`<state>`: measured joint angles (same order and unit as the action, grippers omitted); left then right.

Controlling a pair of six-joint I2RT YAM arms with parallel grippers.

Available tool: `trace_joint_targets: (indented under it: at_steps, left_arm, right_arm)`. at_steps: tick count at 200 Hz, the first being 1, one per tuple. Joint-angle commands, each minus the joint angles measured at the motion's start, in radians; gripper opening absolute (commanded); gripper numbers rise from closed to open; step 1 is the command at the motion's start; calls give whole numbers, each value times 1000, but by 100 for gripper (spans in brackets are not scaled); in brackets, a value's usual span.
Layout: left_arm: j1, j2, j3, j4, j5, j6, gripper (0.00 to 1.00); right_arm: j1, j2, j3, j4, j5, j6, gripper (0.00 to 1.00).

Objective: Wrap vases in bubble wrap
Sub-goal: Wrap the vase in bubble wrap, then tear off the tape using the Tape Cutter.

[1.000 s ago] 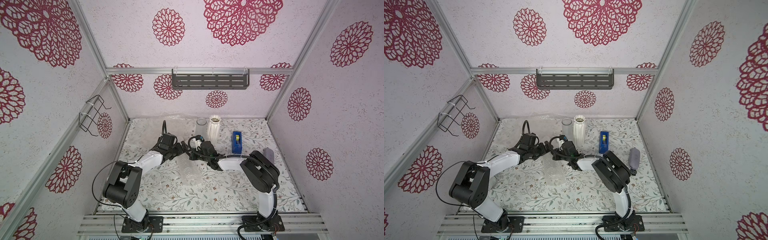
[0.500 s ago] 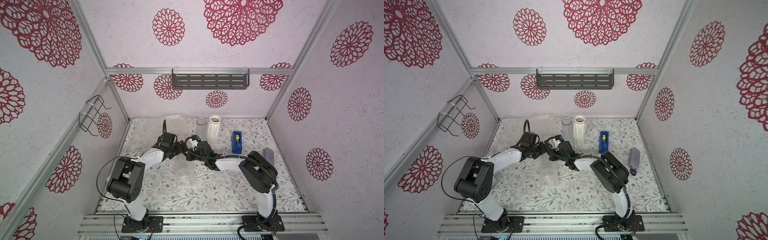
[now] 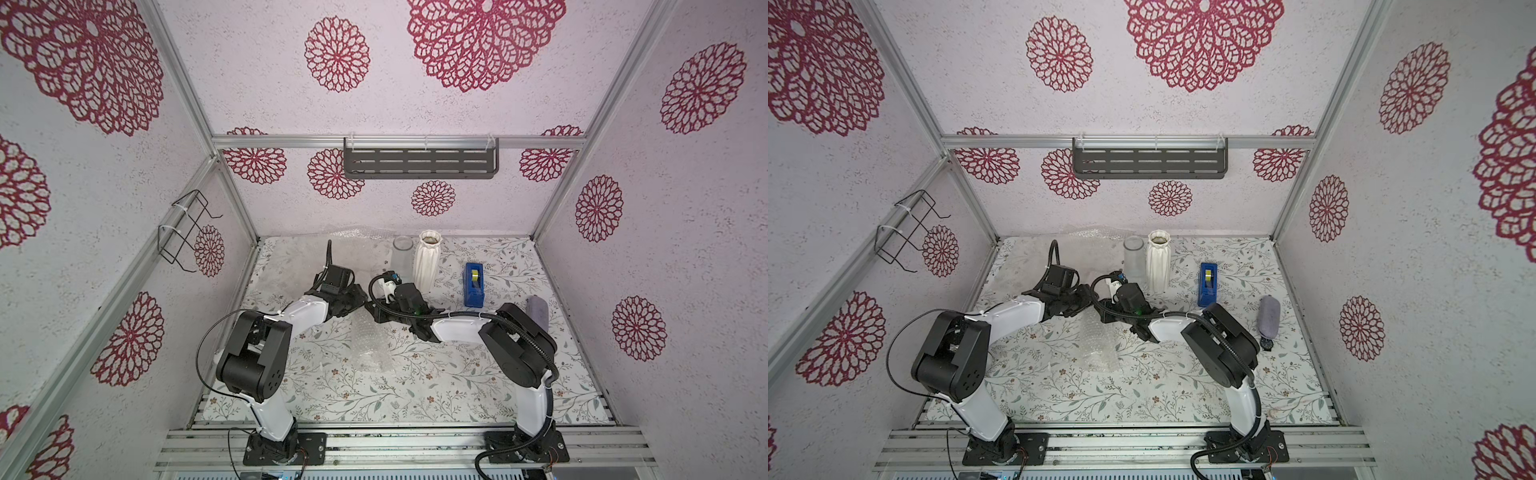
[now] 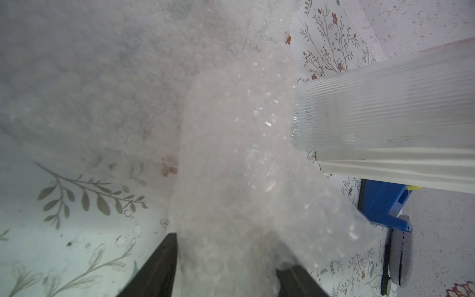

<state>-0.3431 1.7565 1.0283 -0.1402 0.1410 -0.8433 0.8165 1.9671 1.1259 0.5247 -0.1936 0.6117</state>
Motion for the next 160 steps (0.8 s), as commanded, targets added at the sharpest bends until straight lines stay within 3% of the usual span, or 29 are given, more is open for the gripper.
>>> trace_joint_targets:
  at_steps: [1, 39, 79, 115, 160]
  left_arm:
    - [-2, 37, -14, 15, -17, -3, 53]
    - [-4, 34, -17, 8, -24, 7, 47]
    - [-10, 37, -13, 1, -23, 13, 45]
    - [-15, 41, -5, -8, -23, 16, 44]
    - [-26, 35, 3, -14, -24, 32, 44]
  right_arm:
    - [7, -80, -22, -17, 6, -29, 22]
    - [-20, -201, -84, -98, 49, -61, 26]
    - [-121, -390, -145, -288, 107, -124, 34]
    - [-267, -566, -192, -463, 103, -173, 45]
    - [-564, -661, -227, -596, -51, -199, 53]
